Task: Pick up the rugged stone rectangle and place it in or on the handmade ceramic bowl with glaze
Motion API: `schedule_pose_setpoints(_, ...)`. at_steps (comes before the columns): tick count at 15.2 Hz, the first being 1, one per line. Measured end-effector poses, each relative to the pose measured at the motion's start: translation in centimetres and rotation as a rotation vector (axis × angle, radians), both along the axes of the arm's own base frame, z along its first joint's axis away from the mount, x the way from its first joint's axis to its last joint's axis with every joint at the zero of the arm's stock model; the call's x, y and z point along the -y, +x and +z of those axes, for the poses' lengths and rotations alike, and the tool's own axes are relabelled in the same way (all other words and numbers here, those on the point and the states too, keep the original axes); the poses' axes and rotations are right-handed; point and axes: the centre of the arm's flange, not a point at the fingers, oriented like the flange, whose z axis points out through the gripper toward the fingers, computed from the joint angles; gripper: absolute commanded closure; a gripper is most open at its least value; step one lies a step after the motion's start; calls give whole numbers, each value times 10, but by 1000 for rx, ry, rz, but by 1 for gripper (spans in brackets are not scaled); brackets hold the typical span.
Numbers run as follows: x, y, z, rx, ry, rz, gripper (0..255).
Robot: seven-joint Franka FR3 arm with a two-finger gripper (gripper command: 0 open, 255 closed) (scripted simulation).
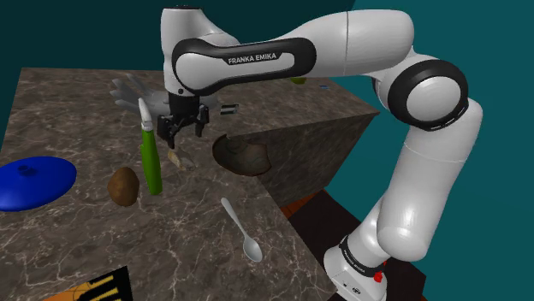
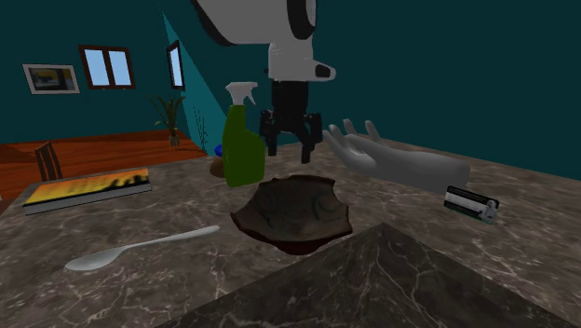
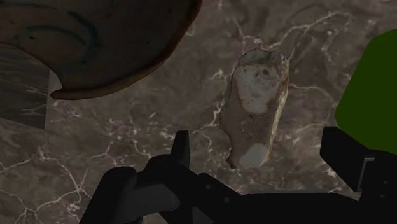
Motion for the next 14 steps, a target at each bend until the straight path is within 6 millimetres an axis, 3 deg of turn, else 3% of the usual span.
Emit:
schedule_pose_setpoints(4, -15, 9, -18, -1, -6, 1, 0)
schedule_pose_setpoints(9, -14, 8, -43, -1, -6, 1, 0)
schedule_pose_setpoints(14, -15, 8, -48, -1, -6, 1, 0)
